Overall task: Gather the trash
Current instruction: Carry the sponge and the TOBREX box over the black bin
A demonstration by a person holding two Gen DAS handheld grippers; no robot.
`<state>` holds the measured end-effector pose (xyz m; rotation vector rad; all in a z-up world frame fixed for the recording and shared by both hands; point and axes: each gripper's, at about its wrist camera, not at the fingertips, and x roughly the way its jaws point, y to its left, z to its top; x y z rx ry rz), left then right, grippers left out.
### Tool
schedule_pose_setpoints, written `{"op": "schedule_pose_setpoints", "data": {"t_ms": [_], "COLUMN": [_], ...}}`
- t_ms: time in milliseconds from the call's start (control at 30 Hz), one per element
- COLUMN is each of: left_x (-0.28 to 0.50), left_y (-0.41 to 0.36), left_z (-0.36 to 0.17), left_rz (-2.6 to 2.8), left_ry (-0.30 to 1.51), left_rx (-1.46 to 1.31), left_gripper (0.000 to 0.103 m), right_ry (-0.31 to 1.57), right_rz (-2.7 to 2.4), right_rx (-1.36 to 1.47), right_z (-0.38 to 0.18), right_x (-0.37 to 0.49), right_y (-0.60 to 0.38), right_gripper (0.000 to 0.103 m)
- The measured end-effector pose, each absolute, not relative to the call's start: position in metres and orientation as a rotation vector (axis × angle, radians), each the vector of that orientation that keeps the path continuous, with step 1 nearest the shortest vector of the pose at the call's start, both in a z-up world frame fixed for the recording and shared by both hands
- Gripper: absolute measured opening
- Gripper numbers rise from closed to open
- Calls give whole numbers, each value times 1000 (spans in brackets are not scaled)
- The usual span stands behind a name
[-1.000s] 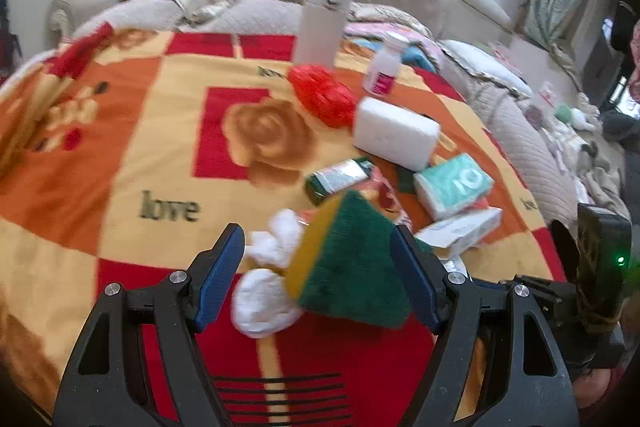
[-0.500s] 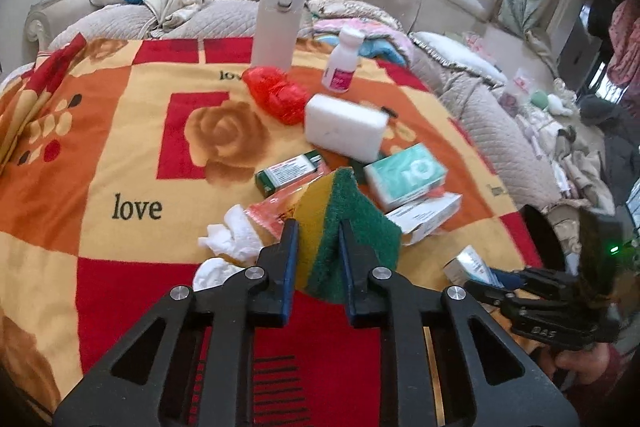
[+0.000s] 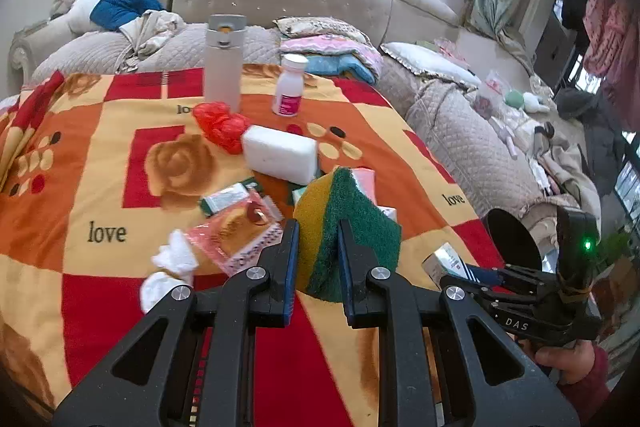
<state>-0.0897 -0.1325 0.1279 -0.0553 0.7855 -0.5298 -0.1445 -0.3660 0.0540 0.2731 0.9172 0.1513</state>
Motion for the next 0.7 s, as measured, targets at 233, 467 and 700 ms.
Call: {"op": "schedule_pose_setpoints", "data": {"t_ms": [233,467,700], "left_x": [-93,-94,-94], "left_y": [-173,-196,-206], "left_z": [120,114,108], "left_rz": [-558,-570,-575], "left_ry": [806,819,832], "left_rx": [-21,2,18], "left_gripper": [16,16,16], "right_ry": [912,912,912], "right_rz": [105,77,64], "right_rx": [277,296,312], "right_z": [54,51,49], "right_x": [-152,-158,-160], "right_y": [-389,-405,-413], "right_gripper": [34,34,34]}}
